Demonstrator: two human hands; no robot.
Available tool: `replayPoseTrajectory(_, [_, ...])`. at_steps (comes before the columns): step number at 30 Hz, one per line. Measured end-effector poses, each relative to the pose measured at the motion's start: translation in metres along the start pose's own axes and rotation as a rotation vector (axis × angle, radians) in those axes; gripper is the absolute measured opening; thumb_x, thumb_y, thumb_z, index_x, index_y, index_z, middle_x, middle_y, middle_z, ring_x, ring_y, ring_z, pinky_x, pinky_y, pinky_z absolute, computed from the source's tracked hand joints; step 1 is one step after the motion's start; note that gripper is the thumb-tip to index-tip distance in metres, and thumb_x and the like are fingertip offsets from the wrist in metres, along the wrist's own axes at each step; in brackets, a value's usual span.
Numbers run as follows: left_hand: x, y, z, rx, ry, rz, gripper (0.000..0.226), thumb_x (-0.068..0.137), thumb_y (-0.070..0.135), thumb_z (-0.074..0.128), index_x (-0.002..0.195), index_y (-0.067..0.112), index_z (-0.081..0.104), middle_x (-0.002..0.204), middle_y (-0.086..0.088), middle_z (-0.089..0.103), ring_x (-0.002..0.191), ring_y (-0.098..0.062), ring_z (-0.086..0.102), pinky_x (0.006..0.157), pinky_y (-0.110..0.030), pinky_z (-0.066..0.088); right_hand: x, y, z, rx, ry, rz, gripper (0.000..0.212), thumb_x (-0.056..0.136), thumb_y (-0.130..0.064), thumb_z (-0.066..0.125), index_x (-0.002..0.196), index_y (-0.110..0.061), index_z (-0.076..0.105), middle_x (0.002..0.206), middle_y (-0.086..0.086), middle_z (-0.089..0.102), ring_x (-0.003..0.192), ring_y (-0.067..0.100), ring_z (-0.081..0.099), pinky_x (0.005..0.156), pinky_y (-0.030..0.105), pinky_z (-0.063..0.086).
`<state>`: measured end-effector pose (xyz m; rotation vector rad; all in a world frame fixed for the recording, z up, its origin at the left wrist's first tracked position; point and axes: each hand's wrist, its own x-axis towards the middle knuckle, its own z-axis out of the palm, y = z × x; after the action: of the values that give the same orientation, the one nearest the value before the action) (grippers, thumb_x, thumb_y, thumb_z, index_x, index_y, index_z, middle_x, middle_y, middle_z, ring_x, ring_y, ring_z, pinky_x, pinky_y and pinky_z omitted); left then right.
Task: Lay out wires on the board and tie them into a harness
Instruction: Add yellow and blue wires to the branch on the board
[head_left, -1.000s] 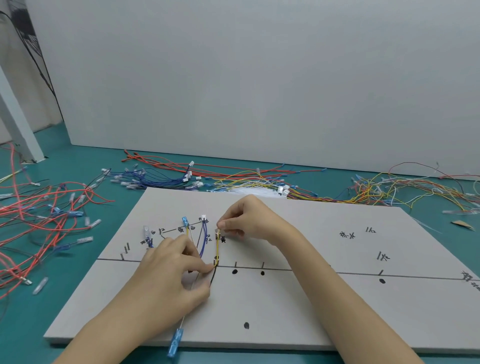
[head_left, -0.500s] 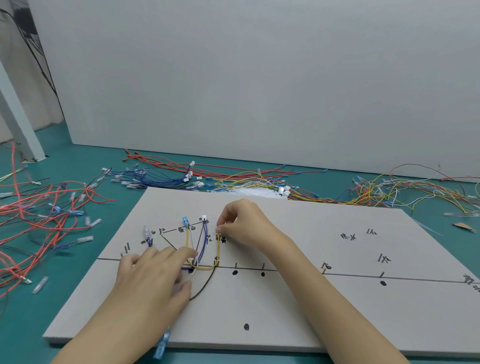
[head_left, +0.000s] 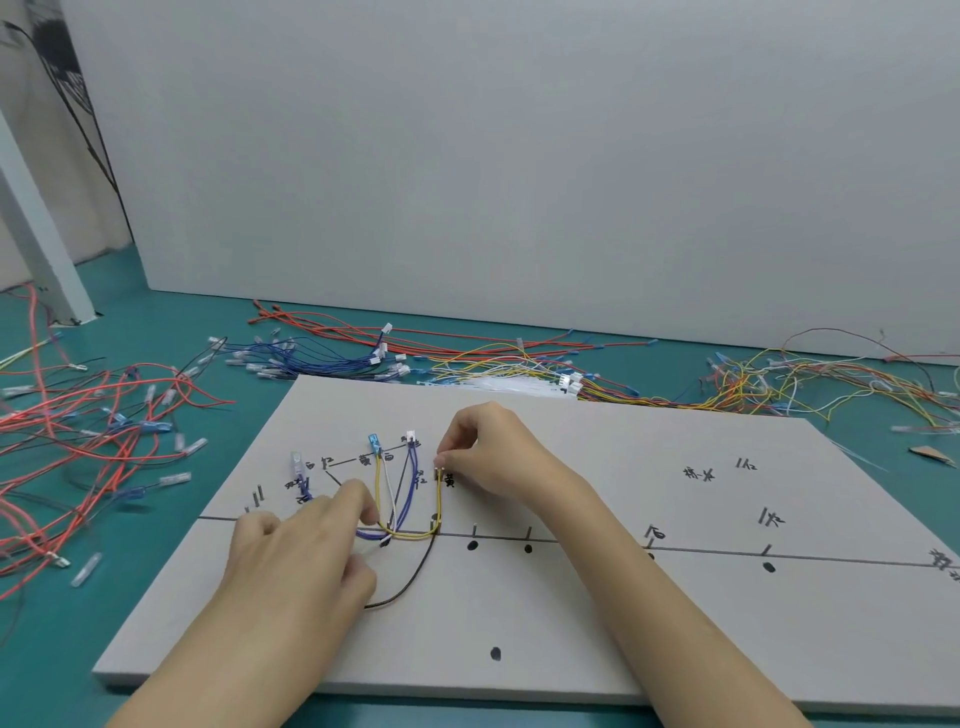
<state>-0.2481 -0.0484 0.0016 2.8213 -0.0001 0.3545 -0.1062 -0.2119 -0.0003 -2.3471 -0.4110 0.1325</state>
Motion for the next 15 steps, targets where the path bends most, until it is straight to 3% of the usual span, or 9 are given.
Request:
replayPoseTrajectory(2, [0.002, -0.004, -0.003, 0.024, 0.019, 0.015, 0.026, 0.095, 0.02, 0.038, 0.103, 0.043, 0.029, 0.087, 0.013, 0.042, 0.091, -0.005, 0.049, 0.079, -0.023, 0.026, -0.001, 0.0, 0.0, 0.004, -0.006, 0.005, 0.017, 0.084, -0.019, 0.071, 0.071, -0.026, 0.063, 0.075, -0.009, 0.064, 0.07, 0.006, 0.058, 0.057, 0.019, 0.041])
replayPoseTrajectory(5, [0.01, -0.017, -0.01, -0.098, 0.003, 0.006, 0.023, 0.097, 0.019, 0.047, 0.099, 0.042, 0.046, 0.091, 0.016, 0.049, 0.077, -0.003, 0.049, 0.074, -0.022, 0.035, -0.001, -0.001, 0.0, 0.007, -0.011, 0.005, 0.018, 0.085, -0.019, 0.071, 0.07, -0.026, 0.063, 0.075, -0.01, 0.063, 0.07, 0.005, 0.057, 0.057, 0.019, 0.041])
replayPoseTrajectory(8, [0.015, -0.032, -0.019, -0.126, -0.019, -0.018, 0.018, 0.091, 0.026, 0.062, 0.082, 0.042, 0.059, 0.078, 0.019, 0.06, 0.071, 0.004, 0.05, 0.062, -0.015, 0.033, -0.002, -0.002, -0.001, 0.007, -0.012, 0.004, 0.018, 0.085, -0.019, 0.071, 0.07, -0.025, 0.062, 0.076, -0.009, 0.063, 0.07, 0.006, 0.057, 0.057, 0.019, 0.041])
replayPoseTrajectory(11, [0.023, -0.046, -0.025, -0.078, -0.05, -0.049, 0.021, 0.082, 0.04, 0.072, 0.062, 0.041, 0.064, 0.062, 0.02, 0.063, 0.064, 0.0, 0.054, 0.06, -0.024, 0.033, -0.003, -0.001, -0.001, 0.014, -0.013, 0.009, 0.019, 0.086, -0.019, 0.071, 0.07, -0.026, 0.062, 0.075, -0.009, 0.063, 0.069, 0.005, 0.056, 0.056, 0.018, 0.04])
replayPoseTrajectory(13, [0.03, -0.057, -0.029, -0.145, -0.06, -0.077, 0.018, 0.076, 0.046, 0.076, 0.06, 0.041, 0.068, 0.058, 0.025, 0.062, 0.053, -0.001, 0.053, 0.056, -0.026, 0.034, -0.003, -0.001, -0.001, 0.02, -0.01, 0.006, 0.019, 0.086, -0.019, 0.071, 0.07, -0.025, 0.062, 0.075, -0.009, 0.063, 0.068, 0.004, 0.056, 0.056, 0.018, 0.04])
replayPoseTrajectory(15, [0.037, -0.066, -0.033, -0.298, -0.134, -0.101, 0.011, 0.075, 0.044, 0.077, 0.066, 0.043, 0.07, 0.057, 0.015, 0.066, 0.045, -0.003, 0.049, 0.052, -0.023, 0.037, -0.003, -0.001, 0.0, 0.025, -0.007, 0.003, 0.02, 0.085, -0.019, 0.071, 0.069, -0.025, 0.062, 0.075, -0.009, 0.063, 0.068, 0.004, 0.056, 0.056, 0.018, 0.041])
